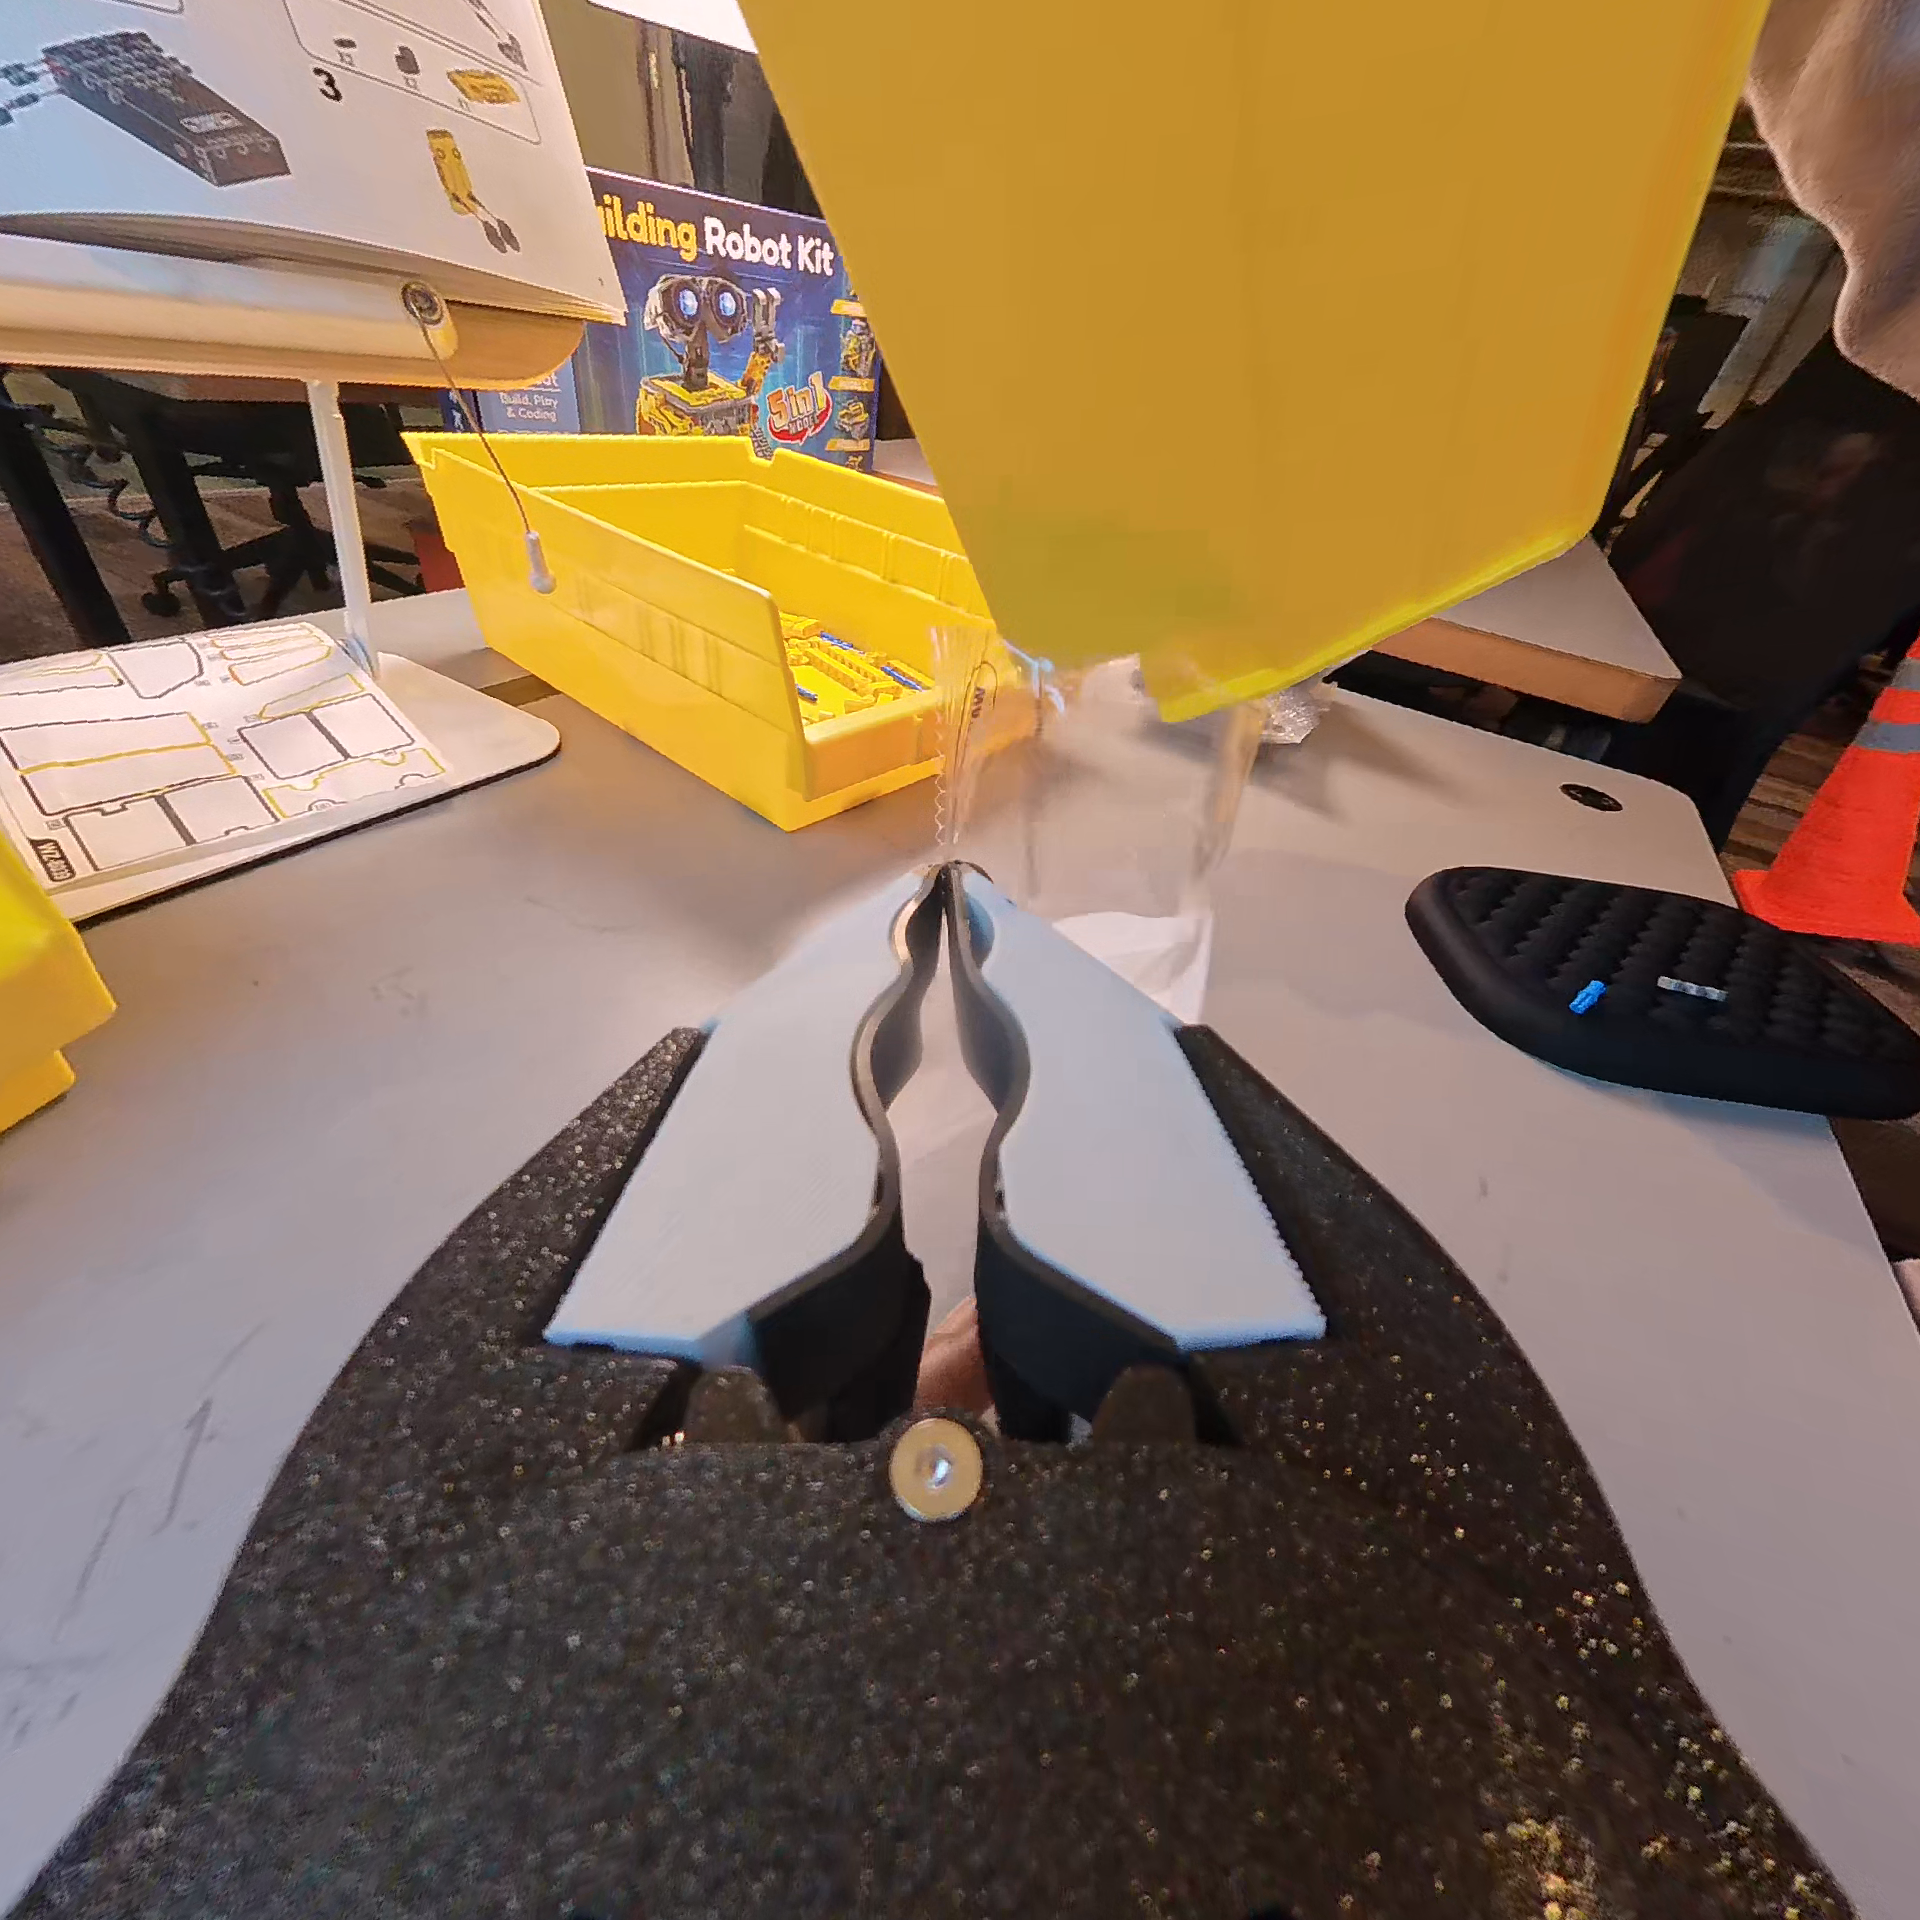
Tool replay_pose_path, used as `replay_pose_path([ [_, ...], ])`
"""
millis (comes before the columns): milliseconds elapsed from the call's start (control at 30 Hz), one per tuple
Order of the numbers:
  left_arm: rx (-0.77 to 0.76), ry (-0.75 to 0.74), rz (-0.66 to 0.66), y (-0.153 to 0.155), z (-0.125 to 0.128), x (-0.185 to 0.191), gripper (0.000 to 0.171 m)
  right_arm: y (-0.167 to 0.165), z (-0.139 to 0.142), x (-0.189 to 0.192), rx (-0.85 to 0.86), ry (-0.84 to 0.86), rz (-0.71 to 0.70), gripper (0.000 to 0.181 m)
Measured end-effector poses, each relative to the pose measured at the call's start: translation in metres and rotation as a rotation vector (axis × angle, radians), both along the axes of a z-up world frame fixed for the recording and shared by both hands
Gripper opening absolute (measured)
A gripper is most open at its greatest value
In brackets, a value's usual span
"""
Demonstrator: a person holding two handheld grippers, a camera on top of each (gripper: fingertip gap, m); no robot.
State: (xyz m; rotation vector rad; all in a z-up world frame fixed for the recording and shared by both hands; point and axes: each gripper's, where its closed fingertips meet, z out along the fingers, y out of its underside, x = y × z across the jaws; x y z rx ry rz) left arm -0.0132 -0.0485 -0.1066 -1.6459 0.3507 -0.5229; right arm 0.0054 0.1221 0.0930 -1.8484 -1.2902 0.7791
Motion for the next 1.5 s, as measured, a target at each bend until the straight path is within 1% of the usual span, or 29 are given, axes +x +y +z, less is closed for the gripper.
replay_pose_path([
  [133, 0.033, 0.005, -0.07, -0.007, 0.004, 0.009, 0.0, 0.001, -0.007, -0.004, -0.012, 0.006, 0.003, 0.005],
  [300, 0.066, 0.05, -0.155, -0.014, 0.004, 0.022, 0.0, 0.004, -0.012, -0.008, -0.016, 0.019, -0.004, 0.004],
  [367, 0.091, 0.112, -0.189, -0.018, 0.002, 0.028, 0.0, 0.006, -0.014, -0.007, -0.009, 0.024, -0.013, 0.004],
  [433, 0.12, 0.219, -0.223, -0.022, -0.004, 0.037, 0.0, 0.007, -0.017, -0.006, 0.001, 0.025, -0.021, 0.004],
  [500, 0.132, 0.296, -0.234, -0.023, -0.01, 0.043, 0.0, 0.008, -0.022, -0.003, 0.015, 0.019, -0.031, 0.004],
  [633, 0.139, 0.372, -0.213, -0.022, -0.016, 0.047, 0.0, 0.007, -0.032, 0.003, 0.041, 0.032, -0.05, 0.004],
  [767, 0.177, 0.44, -0.179, -0.024, -0.017, 0.049, 0.0, 0.004, -0.033, 0.009, 0.074, 0.068, -0.068, 0.003],
  [900, 0.2, 0.465, -0.136, -0.022, -0.016, 0.046, 0.0, 0.001, -0.03, 0.015, 0.114, 0.098, -0.085, 0.003],
  [1100, 0.19, 0.423, -0.075, -0.012, -0.012, 0.041, 0.0, 0.002, -0.017, 0.02, 0.211, 0.113, -0.118, 0.003],
  [1200, 0.179, 0.396, -0.045, -0.007, -0.01, 0.039, 0.0, 0.004, -0.015, 0.02, 0.229, 0.106, -0.13, 0.003],
  [1500, 0.158, 0.418, 0.046, 0.001, -0.011, 0.03, 0.0, 0.006, -0.007, 0.019, 0.308, 0.1, -0.171, 0.003],
])
